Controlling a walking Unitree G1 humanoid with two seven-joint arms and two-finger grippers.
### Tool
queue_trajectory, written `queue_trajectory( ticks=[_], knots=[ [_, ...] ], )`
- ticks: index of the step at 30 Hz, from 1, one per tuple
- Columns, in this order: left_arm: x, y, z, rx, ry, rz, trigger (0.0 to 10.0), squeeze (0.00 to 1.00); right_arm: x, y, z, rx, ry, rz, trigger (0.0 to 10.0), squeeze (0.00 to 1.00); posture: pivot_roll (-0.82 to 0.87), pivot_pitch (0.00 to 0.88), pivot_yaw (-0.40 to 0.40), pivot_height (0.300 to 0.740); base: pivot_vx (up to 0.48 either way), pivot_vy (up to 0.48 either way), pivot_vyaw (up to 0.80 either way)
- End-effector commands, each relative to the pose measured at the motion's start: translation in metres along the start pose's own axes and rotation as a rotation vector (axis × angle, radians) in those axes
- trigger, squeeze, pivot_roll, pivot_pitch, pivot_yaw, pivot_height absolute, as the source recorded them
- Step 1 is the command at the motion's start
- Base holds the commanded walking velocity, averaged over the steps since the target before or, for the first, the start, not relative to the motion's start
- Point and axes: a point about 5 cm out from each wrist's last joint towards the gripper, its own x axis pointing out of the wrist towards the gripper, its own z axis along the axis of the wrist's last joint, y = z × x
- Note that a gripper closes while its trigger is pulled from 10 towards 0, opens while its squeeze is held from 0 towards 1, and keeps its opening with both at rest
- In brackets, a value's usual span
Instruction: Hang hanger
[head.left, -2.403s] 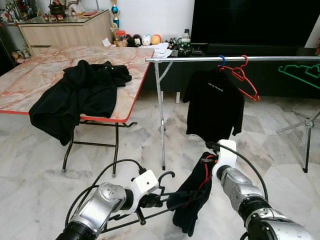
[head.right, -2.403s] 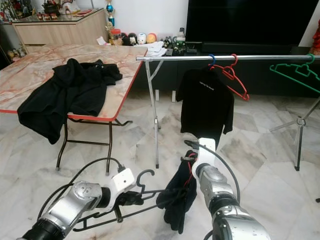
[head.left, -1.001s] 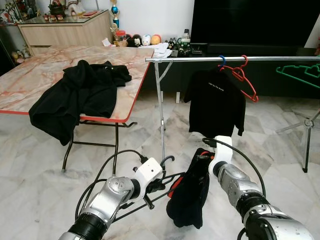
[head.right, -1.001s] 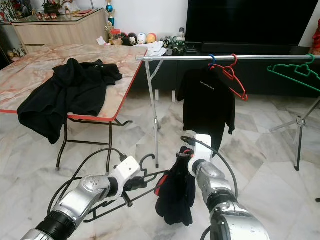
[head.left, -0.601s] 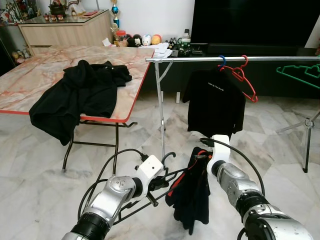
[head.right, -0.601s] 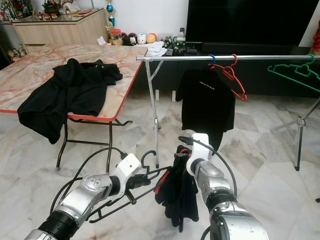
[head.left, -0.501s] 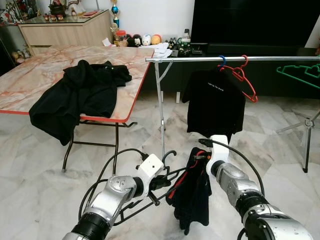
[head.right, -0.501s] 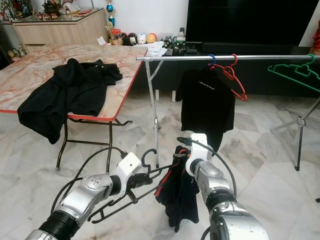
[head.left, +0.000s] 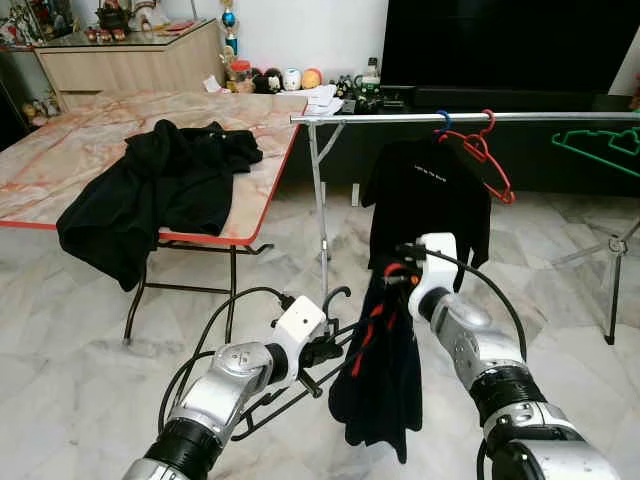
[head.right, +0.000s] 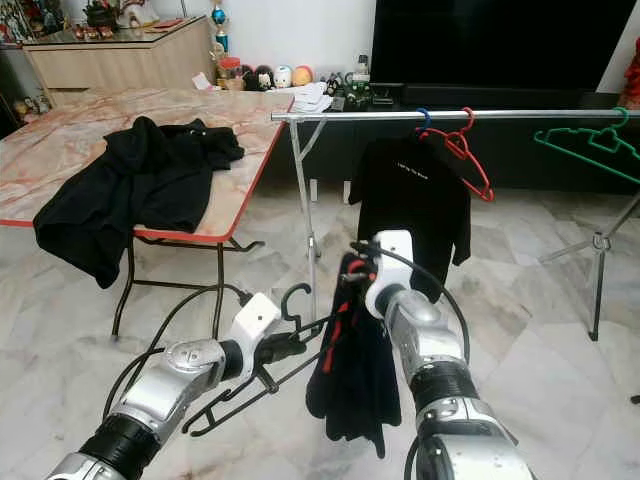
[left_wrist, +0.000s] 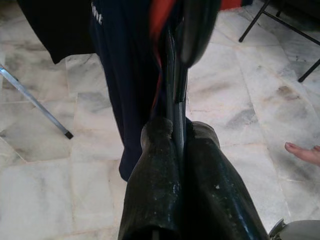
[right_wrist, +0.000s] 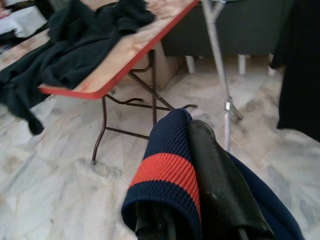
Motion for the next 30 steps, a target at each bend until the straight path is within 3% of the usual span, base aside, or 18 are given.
queue_trajectory(
  ticks=[1,4,10,13,14,15,17,22,25,27,30],
  knots=[
    [0.000,0.002,0.003,0.024,-0.001,0.006,10.0,0.00,-0.001,0.002,-0.007,-0.018,0.012,0.005,10.0,0.00,-0.02,0.000,0.041,0.740,0.000,0.000,0.00],
    [0.000,0.002,0.004,0.025,-0.003,0.008,10.0,0.00,-0.015,-0.026,-0.034,-0.053,0.116,-0.179,10.0,0.00,-0.01,0.000,0.036,0.740,0.000,0.000,0.00],
    [-0.001,0.003,0.005,0.019,-0.015,0.007,10.0,0.00,-0.026,-0.030,-0.054,-0.145,0.210,-0.179,10.0,0.00,-0.01,0.000,0.035,0.740,0.000,0.000,0.00],
    [-0.002,0.001,0.005,0.016,-0.020,-0.004,10.0,0.00,-0.021,-0.021,-0.044,-0.120,0.136,-0.110,10.0,0.00,-0.01,0.000,0.036,0.740,0.000,0.000,0.00],
    [-0.001,0.001,0.005,0.016,-0.018,-0.005,10.0,0.00,-0.017,-0.011,-0.025,-0.191,0.024,-0.033,10.0,0.00,-0.01,0.000,0.036,0.740,0.000,0.000,0.00],
    [-0.001,0.001,0.005,0.016,-0.018,-0.005,10.0,0.00,-0.017,-0.011,-0.025,-0.191,0.024,-0.033,10.0,0.00,-0.01,0.000,0.036,0.740,0.000,0.000,0.00],
    [-0.001,0.000,0.004,0.014,-0.017,-0.008,10.0,0.00,-0.017,-0.004,-0.005,-0.217,-0.087,0.020,10.0,0.00,-0.01,0.000,0.040,0.740,0.000,0.000,0.00],
    [-0.001,-0.001,0.003,0.012,-0.014,-0.020,10.0,0.00,-0.020,0.000,0.012,-0.280,-0.136,0.090,10.0,0.00,-0.02,0.000,0.042,0.740,0.000,0.000,0.00],
    [-0.001,-0.002,0.003,0.014,-0.015,-0.029,10.0,0.00,-0.020,-0.013,-0.003,-0.307,-0.021,0.010,10.0,0.00,-0.02,0.000,0.042,0.740,0.000,0.000,0.00],
    [-0.002,-0.002,0.005,0.007,-0.025,-0.029,10.0,0.00,-0.023,-0.028,-0.022,-0.402,0.121,-0.104,10.0,0.00,-0.01,0.000,0.043,0.740,0.000,0.000,0.00],
    [-0.003,0.000,0.007,-0.007,-0.045,-0.024,10.0,0.00,-0.028,-0.032,-0.036,-0.485,0.204,-0.110,10.0,0.00,-0.01,0.000,0.043,0.740,0.000,0.000,0.00]
  ],
)
